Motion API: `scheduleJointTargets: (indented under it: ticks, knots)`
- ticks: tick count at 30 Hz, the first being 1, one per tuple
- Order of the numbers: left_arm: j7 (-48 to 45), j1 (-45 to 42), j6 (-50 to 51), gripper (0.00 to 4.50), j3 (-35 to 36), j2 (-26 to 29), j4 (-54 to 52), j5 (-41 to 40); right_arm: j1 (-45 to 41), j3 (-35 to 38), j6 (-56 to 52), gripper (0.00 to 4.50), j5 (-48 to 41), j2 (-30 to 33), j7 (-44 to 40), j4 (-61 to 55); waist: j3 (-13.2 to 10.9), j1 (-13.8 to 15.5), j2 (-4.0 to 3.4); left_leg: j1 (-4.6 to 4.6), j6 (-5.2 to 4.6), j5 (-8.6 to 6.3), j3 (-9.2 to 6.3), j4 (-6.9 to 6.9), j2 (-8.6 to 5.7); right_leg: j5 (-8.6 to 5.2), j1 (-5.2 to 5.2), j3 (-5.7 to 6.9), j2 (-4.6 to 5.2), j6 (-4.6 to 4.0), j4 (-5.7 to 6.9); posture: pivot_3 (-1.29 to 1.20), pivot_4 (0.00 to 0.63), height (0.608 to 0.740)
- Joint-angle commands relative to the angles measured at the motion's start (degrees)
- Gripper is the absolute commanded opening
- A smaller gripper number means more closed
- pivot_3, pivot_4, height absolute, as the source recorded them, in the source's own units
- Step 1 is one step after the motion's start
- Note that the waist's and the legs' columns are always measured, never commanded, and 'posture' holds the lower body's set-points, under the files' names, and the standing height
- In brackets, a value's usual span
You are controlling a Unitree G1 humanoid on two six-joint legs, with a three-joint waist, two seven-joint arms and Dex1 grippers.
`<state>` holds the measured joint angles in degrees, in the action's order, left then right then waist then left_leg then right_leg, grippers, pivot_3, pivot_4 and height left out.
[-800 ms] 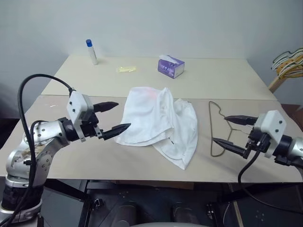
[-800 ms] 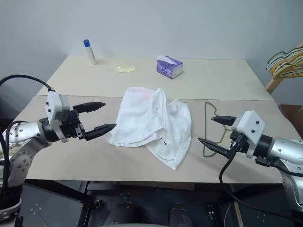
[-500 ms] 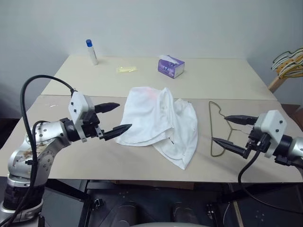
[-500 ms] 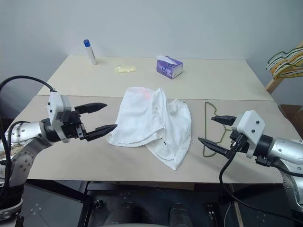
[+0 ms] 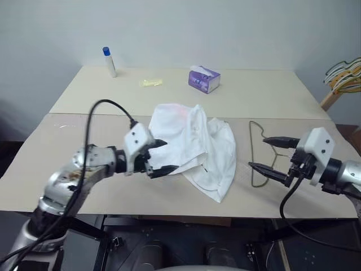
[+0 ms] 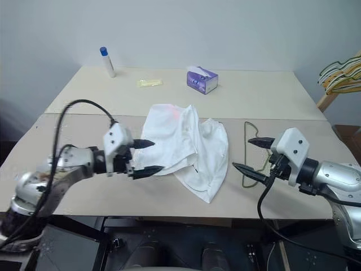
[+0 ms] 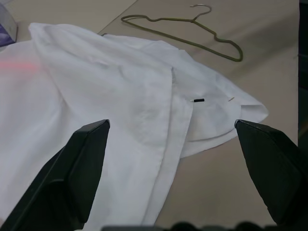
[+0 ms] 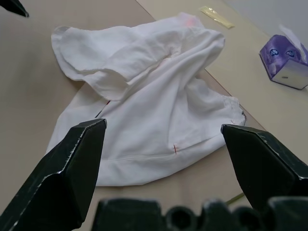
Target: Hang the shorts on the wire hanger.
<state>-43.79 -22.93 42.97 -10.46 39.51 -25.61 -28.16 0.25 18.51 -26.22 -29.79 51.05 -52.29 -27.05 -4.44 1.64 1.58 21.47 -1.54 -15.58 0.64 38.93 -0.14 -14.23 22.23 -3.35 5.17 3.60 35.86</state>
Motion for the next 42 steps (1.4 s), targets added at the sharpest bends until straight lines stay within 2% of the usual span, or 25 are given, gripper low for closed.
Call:
scheduleJointTargets:
  ticks: [1, 8, 14, 17, 29, 34, 42]
  knots:
    - [3.2, -5.8, 2.8, 4.5, -6.2, -5.5, 1.6, 3.4, -1.7, -0.3, 0.5, 4.47, 0.2, 0.0, 0.9, -1.5, 0.0, -0.1, 0.01, 0.01, 0.0, 0.0, -0.01, 0.03, -0.02, 0.01, -0.01, 0.0, 0.0, 0.01, 0.01, 0.01, 0.045, 0.74]
    - [9.9, -14.0, 1.6, 4.5, -20.2, -15.1, 14.7, 18.2, -1.7, -1.4, 1.3, 4.47, 0.9, -1.0, 2.3, -2.4, 0.1, -1.2, -0.07, 0.0, 0.0, 0.0, 0.0, 0.03, -0.04, 0.01, 0.01, -0.06, -0.04, 0.02, 0.01, -0.02, 0.028, 0.74]
    - [11.6, -14.9, -0.3, 4.5, -23.0, -19.9, 23.7, 24.2, -0.7, -1.0, 1.7, 4.47, 1.4, -2.1, 3.2, -3.5, 0.1, -1.6, -0.18, -0.01, 0.0, 0.0, 0.0, 0.03, -0.05, 0.02, 0.02, -0.09, -0.06, 0.03, 0.04, -0.04, 0.015, 0.74]
    - [11.2, -14.0, -1.1, 3.89, -23.6, -20.3, 25.9, 26.2, -0.1, -0.6, 1.8, 4.5, 1.6, -2.5, 3.6, -4.1, 0.2, -1.6, -0.21, -0.01, -0.01, 0.0, 0.01, 0.04, -0.05, 0.02, 0.02, -0.09, -0.05, 0.03, 0.04, -0.04, 0.015, 0.74]
    - [5.3, -9.5, -4.5, 0.04, -21.0, -14.1, 26.5, 27.9, 0.4, -0.4, 2.0, 4.5, 1.5, -2.6, 4.2, -4.6, 1.1, -2.8, -0.37, -0.11, -0.01, 0.0, 0.05, 0.04, -0.03, 0.02, 0.0, -0.16, -0.07, 0.03, 0.11, -0.05, 0.014, 0.74]
    - [2.4, -11.4, -9.6, 0.04, -19.6, -10.6, 30.8, 29.5, -0.7, -0.8, 2.0, 4.5, 1.5, -2.4, 4.0, -3.8, 1.4, -2.7, -0.35, -0.18, -0.01, 0.0, 0.07, 0.03, -0.03, 0.01, -0.05, -0.17, -0.09, 0.03, 0.11, -0.04, 0.018, 0.74]
    - [-2.3, -10.1, -25.7, 0.04, -14.5, 2.1, 40.4, 33.0, -0.6, -0.7, 2.0, 4.5, 1.3, -2.6, 4.0, -4.2, 1.4, -2.9, -0.37, -0.21, -0.02, -0.01, 0.11, 0.01, 0.02, 0.01, -0.02, -0.24, -0.12, 0.03, 0.13, -0.03, 0.023, 0.74]
